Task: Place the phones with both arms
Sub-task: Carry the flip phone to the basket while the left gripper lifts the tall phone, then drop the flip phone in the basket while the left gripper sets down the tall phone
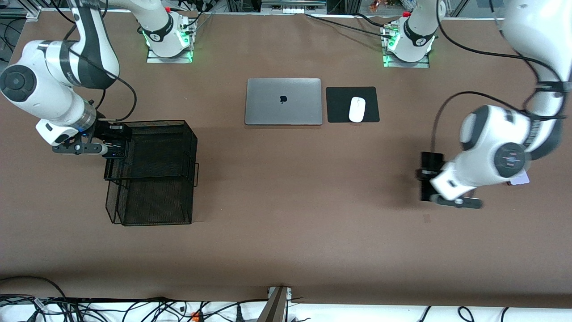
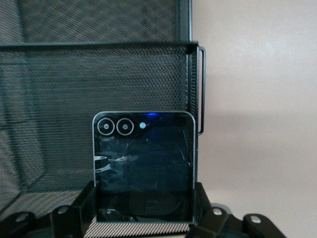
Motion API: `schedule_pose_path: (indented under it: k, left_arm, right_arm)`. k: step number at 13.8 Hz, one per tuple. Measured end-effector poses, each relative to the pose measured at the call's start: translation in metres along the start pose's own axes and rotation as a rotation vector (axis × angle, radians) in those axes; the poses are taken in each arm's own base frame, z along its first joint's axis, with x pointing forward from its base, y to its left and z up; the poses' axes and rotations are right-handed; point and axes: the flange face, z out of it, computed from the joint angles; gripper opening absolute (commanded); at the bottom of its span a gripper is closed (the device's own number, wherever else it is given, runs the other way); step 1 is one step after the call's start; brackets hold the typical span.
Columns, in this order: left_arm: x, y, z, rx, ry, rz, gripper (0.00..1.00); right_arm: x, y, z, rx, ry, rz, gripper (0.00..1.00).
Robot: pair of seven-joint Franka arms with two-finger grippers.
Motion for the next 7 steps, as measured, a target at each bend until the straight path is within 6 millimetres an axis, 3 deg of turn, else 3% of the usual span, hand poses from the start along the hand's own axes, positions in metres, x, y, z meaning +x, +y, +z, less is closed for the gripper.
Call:
schedule_pose_path:
  k: [2, 3, 4, 5, 6, 7]
  left_arm:
    - [0.003, 0.091, 0.013, -0.078, -0.003, 0.055, 0.30]
    - [0.004, 0.134, 0.027, -0.129, -0.006, 0.050, 0.30]
    - [0.005, 0.173, 0.044, -0.175, 0.009, 0.030, 0.30]
    - [0.007, 0.210, 0.065, -0.216, 0.048, 0.003, 0.30]
    - [0.007, 0.248, 0.088, -0.263, 0.093, -0.032, 0.30]
    - [0.002, 0.285, 0.110, -0.305, 0.127, -0.070, 0.30]
  right_arm:
    - [0.003, -0.007, 0.017, -0.006, -0.013, 0.011, 0.05]
    - [0.005, -0.010, 0.025, -0.006, -0.021, 0.019, 0.12]
    - [0.006, -0.012, 0.032, -0.006, -0.028, 0.026, 0.30]
    - [0.007, -0.013, 0.038, -0.005, -0.033, 0.030, 0.73]
    - [0.008, -0.014, 0.042, 0.000, -0.037, 0.036, 1.00]
    - [0.010, -0.015, 0.045, 0.003, -0.038, 0.038, 1.00]
